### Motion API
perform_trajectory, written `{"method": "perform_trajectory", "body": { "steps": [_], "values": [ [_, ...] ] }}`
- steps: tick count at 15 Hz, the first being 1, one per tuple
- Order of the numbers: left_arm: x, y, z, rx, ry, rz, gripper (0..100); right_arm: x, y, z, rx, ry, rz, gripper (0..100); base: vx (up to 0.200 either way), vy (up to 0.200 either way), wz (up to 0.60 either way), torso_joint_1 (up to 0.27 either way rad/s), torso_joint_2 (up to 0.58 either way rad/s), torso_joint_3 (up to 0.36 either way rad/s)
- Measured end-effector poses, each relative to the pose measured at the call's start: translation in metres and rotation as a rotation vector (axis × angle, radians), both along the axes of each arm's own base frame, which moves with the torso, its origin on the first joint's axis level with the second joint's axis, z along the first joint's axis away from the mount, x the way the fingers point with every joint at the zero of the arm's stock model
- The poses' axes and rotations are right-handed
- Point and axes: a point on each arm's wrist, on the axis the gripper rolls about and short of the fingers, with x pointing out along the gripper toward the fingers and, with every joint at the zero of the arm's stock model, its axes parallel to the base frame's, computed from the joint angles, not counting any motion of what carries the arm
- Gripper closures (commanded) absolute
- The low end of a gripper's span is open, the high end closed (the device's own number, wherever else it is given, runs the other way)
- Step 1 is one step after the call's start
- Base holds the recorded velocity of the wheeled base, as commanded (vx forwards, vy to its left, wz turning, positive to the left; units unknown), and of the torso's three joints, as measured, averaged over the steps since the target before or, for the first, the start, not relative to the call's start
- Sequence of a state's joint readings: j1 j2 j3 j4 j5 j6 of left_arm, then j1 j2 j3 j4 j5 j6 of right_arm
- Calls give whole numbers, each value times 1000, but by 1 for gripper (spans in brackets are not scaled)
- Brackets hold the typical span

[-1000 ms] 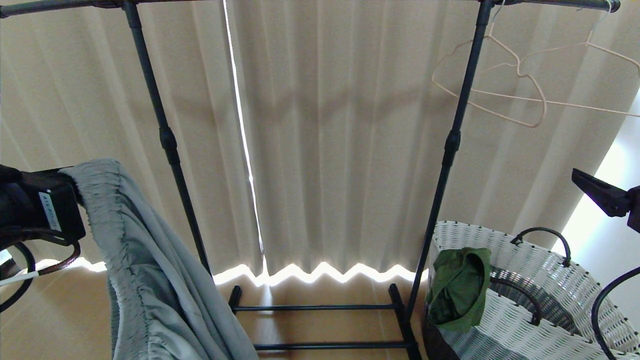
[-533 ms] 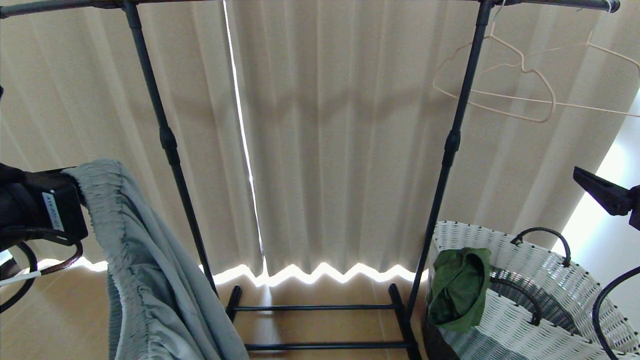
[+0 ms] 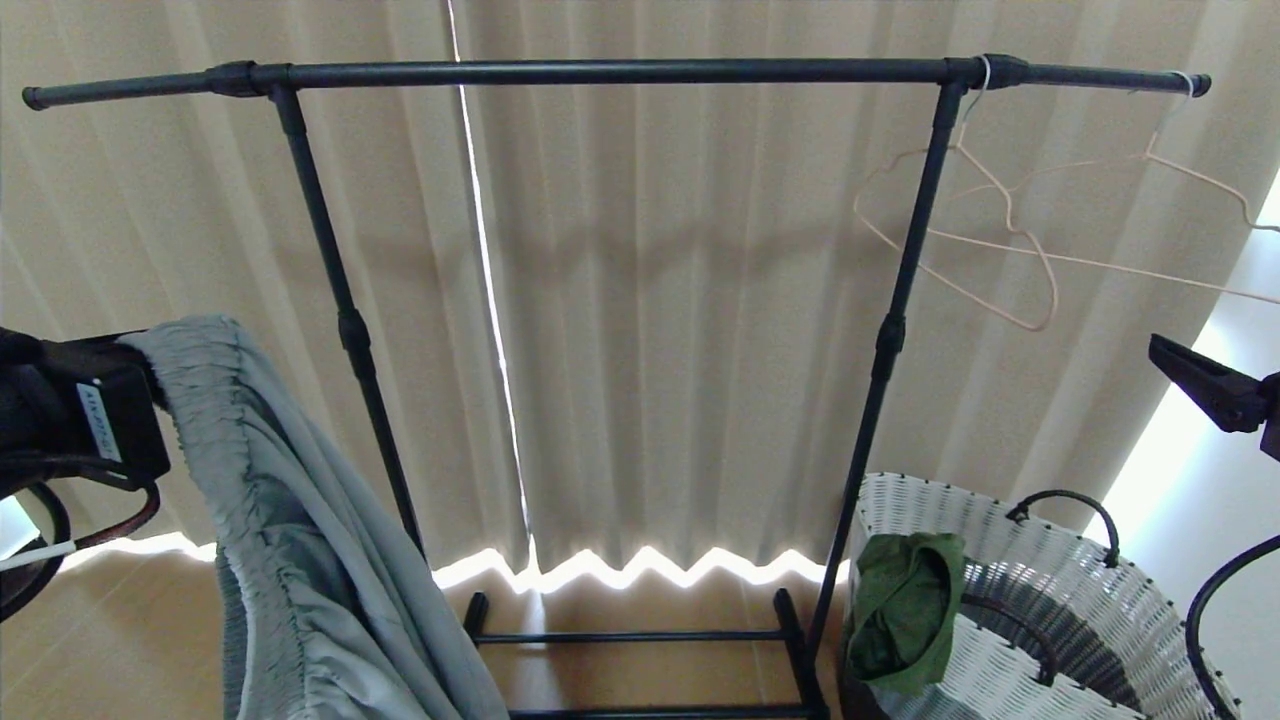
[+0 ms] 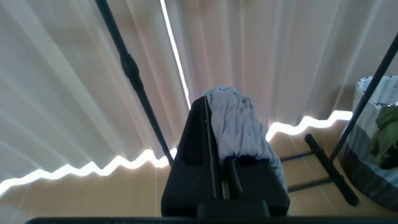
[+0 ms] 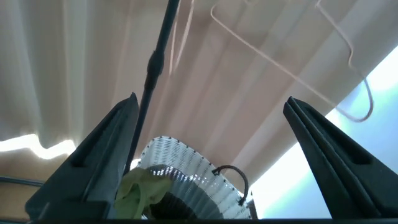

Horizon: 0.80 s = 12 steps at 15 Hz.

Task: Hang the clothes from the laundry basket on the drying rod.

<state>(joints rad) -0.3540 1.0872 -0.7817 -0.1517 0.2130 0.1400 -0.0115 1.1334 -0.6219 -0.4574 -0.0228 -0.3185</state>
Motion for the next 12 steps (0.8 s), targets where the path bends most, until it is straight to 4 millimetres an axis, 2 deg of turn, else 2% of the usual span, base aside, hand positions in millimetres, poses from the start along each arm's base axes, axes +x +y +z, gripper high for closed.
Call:
{"method": "perform_trajectory", "body": {
  "steps": [9, 12],
  "values": [
    [2, -1, 1, 15, -18, -3, 100, 0, 0, -6, 8, 25, 9, 0, 0, 0, 0, 179, -473, -303],
    [3, 0, 1, 25, -36, -2, 100, 0, 0, -14, 21, 99, 9, 0, 0, 0, 0, 204, -494, -292]
  ]
}}
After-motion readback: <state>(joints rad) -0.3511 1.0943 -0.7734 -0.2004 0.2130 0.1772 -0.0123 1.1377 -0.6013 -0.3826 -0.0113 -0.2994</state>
